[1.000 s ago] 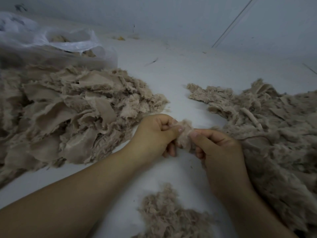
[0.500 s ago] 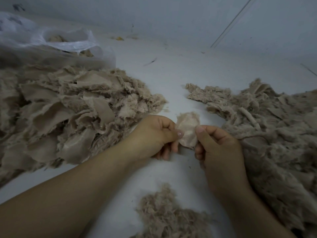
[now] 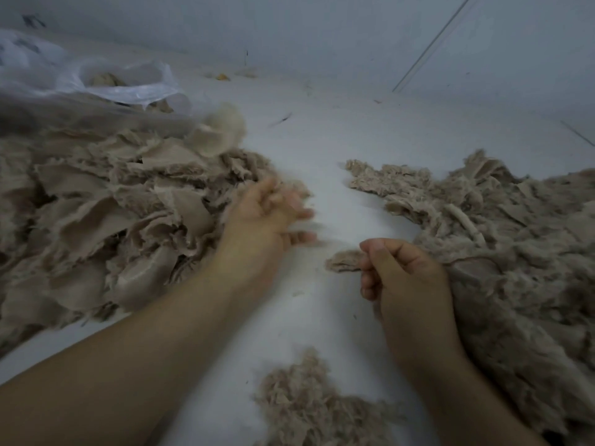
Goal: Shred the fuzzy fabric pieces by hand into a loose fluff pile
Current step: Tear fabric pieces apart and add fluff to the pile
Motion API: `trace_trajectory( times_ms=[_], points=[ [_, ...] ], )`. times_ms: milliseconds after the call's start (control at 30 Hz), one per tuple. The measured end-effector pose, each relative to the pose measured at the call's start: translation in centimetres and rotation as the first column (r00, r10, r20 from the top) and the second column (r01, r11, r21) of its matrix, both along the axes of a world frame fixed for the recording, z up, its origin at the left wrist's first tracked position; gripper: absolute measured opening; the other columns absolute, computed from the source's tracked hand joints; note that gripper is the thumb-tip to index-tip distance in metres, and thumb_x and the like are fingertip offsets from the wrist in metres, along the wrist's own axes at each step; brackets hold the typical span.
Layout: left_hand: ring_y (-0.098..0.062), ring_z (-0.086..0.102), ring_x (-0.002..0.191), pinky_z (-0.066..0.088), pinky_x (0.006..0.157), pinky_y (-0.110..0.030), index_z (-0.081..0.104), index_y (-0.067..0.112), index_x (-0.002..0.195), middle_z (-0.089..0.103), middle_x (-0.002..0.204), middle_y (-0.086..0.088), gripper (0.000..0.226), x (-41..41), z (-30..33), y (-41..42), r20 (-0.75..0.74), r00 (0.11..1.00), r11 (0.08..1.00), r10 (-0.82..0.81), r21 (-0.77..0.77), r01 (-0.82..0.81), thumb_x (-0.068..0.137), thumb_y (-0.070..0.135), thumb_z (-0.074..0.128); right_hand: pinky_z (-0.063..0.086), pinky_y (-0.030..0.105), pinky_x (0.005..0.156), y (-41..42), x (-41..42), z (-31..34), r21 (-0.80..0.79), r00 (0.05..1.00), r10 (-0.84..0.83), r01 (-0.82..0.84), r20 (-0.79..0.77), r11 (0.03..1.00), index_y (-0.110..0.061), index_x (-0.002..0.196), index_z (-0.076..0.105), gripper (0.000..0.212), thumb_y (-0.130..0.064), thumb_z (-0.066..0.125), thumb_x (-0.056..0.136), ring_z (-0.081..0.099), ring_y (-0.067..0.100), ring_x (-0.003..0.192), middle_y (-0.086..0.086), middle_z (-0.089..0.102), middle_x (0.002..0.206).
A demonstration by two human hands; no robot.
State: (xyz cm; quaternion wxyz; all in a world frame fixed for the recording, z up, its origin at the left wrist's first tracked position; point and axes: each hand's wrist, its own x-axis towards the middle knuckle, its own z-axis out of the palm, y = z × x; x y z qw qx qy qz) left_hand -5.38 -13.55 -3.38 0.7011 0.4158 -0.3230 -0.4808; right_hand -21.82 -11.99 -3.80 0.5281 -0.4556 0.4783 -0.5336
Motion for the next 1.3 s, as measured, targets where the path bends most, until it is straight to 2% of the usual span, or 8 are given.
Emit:
trace_trajectory(
  times_ms=[100, 167, 233, 300, 433, 667, 1067, 1300],
  points=[
    [-0.012, 0.056, 0.085, 0.052, 0.075, -0.027, 0.059, 0.02, 0.12, 0.057, 0.097, 0.008, 0.036, -1.3, -1.4, 0.4, 0.757, 0.649, 0.997, -0.074, 0.064, 0.04, 0.087, 0.009, 0.07, 0.036, 0.015, 0.04, 0.0, 0.1, 0.0, 0.01, 0.999, -0.017, 0.017, 0.034, 1.0, -0.012, 0.087, 0.066, 0.02, -0.01, 0.051, 0.1, 0.048, 0.008, 0.047, -0.002, 0.059, 0.062],
    [-0.012, 0.051, 0.096, 0.041, 0.084, -0.022, 0.064, 0.021, 0.119, 0.056, 0.103, 0.009, 0.035, -1.8, -2.0, 0.4, 0.959, 0.263, 0.987, -0.104, 0.068, 0.144, 0.086, 0.026, 0.071, 0.04, 0.016, 0.041, 0.0, 0.2, 0.0, 0.012, 0.998, -0.024, 0.023, 0.051, 1.0, -0.013, 0.091, 0.066, 0.018, -0.009, 0.05, 0.1, 0.052, 0.007, 0.048, -0.004, 0.063, 0.066],
    [-0.018, 0.046, 0.097, 0.037, 0.086, -0.028, 0.069, 0.021, 0.109, 0.057, 0.101, 0.005, 0.024, -1.8, -2.2, 0.3, 0.995, 0.078, 0.981, -0.066, 0.05, 0.19, 0.087, 0.03, 0.069, 0.043, 0.016, 0.043, 0.0, 0.3, 0.0, 0.026, 0.998, -0.028, 0.026, 0.054, 0.999, -0.013, 0.097, 0.065, 0.016, -0.009, 0.05, 0.1, 0.056, 0.007, 0.049, -0.005, 0.071, 0.077],
    [-0.017, 0.048, 0.09, 0.037, 0.082, -0.026, 0.072, 0.017, 0.094, 0.06, 0.092, 0.001, 0.009, -1.8, -2.1, 0.4, 0.991, 0.133, 0.983, -0.025, 0.0, 0.184, 0.086, 0.021, 0.069, 0.047, 0.018, 0.046, 0.0, 0.4, 0.0, 0.042, 0.998, -0.017, 0.014, 0.066, 0.999, -0.013, 0.099, 0.065, 0.015, -0.009, 0.05, 0.101, 0.059, 0.009, 0.051, -0.001, 0.074, 0.09],
    [0.003, 0.051, 0.061, 0.037, 0.061, -0.008, 0.071, 0.015, 0.075, 0.06, 0.067, 0.011, 0.016, -1.8, -1.6, 0.6, 0.83, 0.557, 0.997, 0.034, -0.07, 0.043, 0.085, 0.003, 0.068, 0.056, 0.024, 0.055, -0.1, 0.4, 0.2, 0.115, 0.994, 0.013, -0.026, 0.109, 0.993, -0.009, 0.099, 0.064, 0.014, -0.009, 0.05, 0.101, 0.072, 0.019, 0.065, 0.01, 0.073, 0.093],
    [-0.014, 0.057, 0.058, 0.05, 0.054, -0.026, 0.066, 0.016, 0.078, 0.063, 0.061, 0.004, 0.029, -1.2, -1.2, 0.8, 0.392, 0.92, 0.998, 0.018, -0.058, 0.005, 0.095, -0.004, 0.053, 0.055, 0.016, 0.065, -0.3, 0.2, 0.3, 0.164, 0.994, -0.02, 0.003, 0.104, 0.986, -0.007, 0.105, 0.061, 0.013, -0.008, 0.049, 0.101, 0.074, 0.014, 0.088, 0.014, 0.072, 0.103],
    [-0.021, 0.066, 0.058, 0.056, 0.056, -0.041, 0.065, 0.025, 0.079, 0.065, 0.065, -0.004, 0.027, -2.0, -2.0, 1.4, 0.605, 0.796, 0.98, 0.02, -0.169, 0.104, 0.083, -0.001, 0.062, 0.053, 0.022, 0.055, 0.5, 0.2, 0.6, 0.013, 0.992, 0.122, -0.122, -0.019, 0.992, -0.012, 0.089, 0.074, 0.03, -0.04, 0.064, 0.087, 0.073, 0.019, 0.069, 0.006, 0.077, 0.086],
    [-0.022, 0.049, 0.058, 0.042, 0.052, -0.028, 0.062, 0.016, 0.081, 0.055, 0.069, 0.002, 0.011, -2.1, -1.8, 2.0, 0.703, 0.71, 0.975, -0.031, -0.137, 0.178, 0.075, 0.021, 0.07, 0.058, 0.03, 0.061, 0.6, 0.0, 0.4, -0.008, 0.991, 0.13, -0.13, 0.035, 0.991, -0.003, 0.079, 0.074, 0.026, -0.016, 0.06, 0.097, 0.074, 0.03, 0.074, 0.02, 0.074, 0.08]
  ],
)
